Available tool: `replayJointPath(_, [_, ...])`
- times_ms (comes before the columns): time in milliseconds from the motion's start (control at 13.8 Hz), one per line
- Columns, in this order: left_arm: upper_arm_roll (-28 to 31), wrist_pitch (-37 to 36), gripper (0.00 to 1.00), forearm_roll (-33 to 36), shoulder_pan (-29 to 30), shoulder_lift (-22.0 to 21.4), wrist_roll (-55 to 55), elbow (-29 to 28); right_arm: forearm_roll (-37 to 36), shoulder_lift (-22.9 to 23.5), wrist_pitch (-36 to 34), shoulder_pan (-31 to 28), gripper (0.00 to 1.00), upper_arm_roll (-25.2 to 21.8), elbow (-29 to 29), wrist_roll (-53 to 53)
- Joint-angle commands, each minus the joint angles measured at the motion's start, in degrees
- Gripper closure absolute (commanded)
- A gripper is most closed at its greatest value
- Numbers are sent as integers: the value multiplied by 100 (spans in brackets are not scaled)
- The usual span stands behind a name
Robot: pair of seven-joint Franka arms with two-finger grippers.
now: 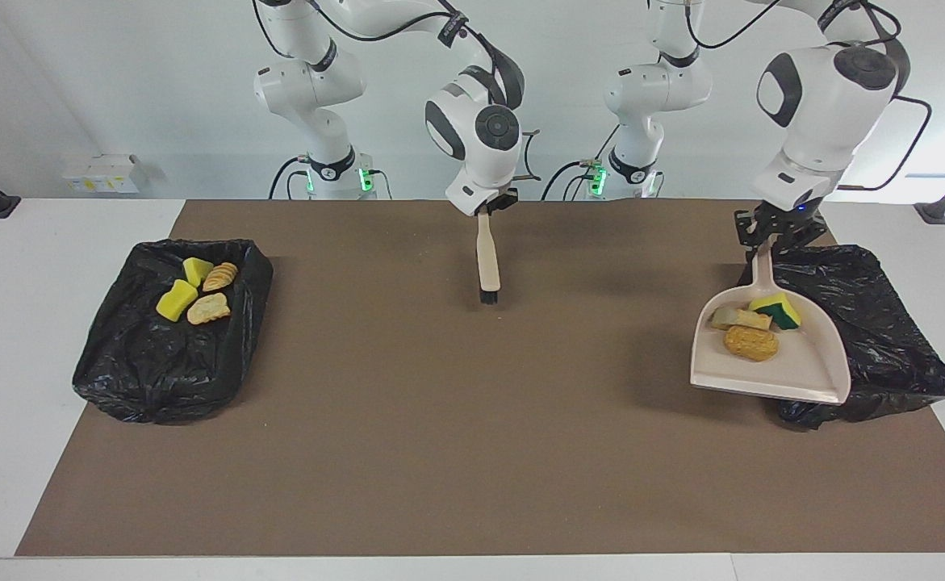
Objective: Sweep and dump trash in bin
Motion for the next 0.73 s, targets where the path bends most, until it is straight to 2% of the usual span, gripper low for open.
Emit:
replayJointPath(0, [-59, -474, 100, -177, 594, -16, 450, 337, 133, -198, 205, 1, 100, -11, -401, -164])
replayJointPath(145, [-59, -563, 100, -292, 1129, -7, 1063, 417, 141, -146, 493, 28, 100, -11, -488, -173])
replayJointPath(218, [-59, -572, 100, -344, 1419, -24, 1441, 408, 141, -146, 686, 36, 86, -11, -567, -130])
replayJointPath(290, [-59, -564, 100, -371, 1735, -24, 1888, 434, 133, -128, 654, 45, 1, -11, -516, -121])
replayJointPath(508, [212, -476, 100, -240, 2186, 20, 3356, 592, 124, -84, 382, 45, 0, -11, -183, -112])
replayJointPath(653, [476, -424, 100, 223, 2248, 64, 3955, 663, 37, -101, 171, -7, 0, -29, 55, -164])
